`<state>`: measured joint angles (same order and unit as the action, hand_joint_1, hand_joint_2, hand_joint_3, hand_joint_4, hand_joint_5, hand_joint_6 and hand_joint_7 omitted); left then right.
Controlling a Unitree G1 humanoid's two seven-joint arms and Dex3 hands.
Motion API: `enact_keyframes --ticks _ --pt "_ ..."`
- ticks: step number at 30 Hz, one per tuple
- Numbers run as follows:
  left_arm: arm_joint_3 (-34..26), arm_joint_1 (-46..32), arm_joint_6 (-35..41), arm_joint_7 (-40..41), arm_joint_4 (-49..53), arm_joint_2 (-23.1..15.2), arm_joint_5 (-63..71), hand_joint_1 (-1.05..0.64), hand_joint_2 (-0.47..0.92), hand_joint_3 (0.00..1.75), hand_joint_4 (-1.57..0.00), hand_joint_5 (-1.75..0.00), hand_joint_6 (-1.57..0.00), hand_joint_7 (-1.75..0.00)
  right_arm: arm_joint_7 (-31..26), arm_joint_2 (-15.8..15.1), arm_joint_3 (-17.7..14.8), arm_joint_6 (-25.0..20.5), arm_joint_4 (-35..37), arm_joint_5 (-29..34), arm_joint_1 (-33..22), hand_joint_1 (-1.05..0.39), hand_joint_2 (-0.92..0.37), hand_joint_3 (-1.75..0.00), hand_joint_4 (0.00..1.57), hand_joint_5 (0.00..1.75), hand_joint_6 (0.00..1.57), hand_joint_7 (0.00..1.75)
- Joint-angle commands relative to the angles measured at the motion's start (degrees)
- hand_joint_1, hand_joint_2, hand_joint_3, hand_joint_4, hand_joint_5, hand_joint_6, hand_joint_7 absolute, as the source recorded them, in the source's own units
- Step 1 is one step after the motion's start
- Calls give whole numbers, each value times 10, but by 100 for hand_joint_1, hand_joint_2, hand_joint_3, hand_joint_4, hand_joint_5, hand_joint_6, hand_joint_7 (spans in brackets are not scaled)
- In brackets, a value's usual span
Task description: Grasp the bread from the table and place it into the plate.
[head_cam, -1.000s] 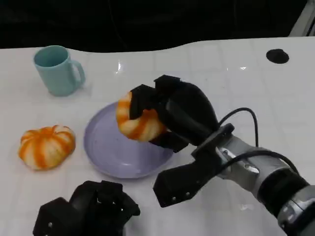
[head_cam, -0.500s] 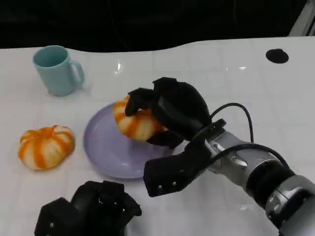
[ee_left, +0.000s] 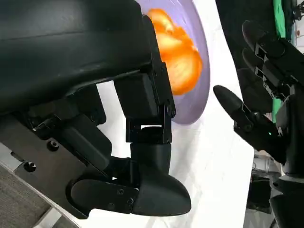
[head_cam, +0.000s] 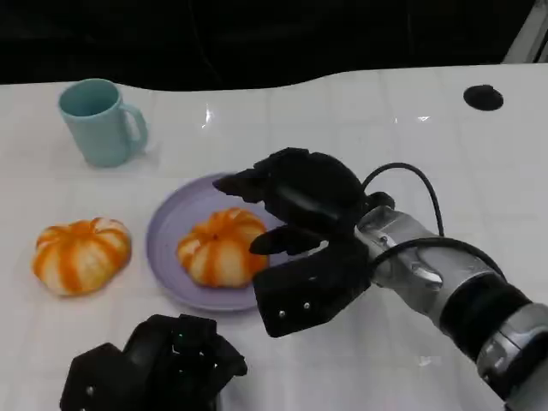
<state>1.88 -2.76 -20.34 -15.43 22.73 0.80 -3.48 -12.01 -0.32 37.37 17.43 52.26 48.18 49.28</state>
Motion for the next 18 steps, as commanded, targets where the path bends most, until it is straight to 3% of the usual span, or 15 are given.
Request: enact_keyframes --ticks 1,14,18 --pt "-2 -3 -3 8 -1 -5 2 -105 57 61 -157 -120 -147 -64 21 -19 -2 -7 -43 -6 -16 -77 -92 -30 20 14 29 0" --pt "-4 -1 -3 5 4 -6 0 -105 57 61 -157 -120 -146 -64 42 -77 -27 7 -181 -30 -87 -72 -92 -28 25 18 32 2" --pt "-4 0 -9 5 8 -7 2 -105 58 61 -157 -120 -145 -64 45 -94 -54 41 -222 -69 -125 -66 -92 -24 32 24 37 4"
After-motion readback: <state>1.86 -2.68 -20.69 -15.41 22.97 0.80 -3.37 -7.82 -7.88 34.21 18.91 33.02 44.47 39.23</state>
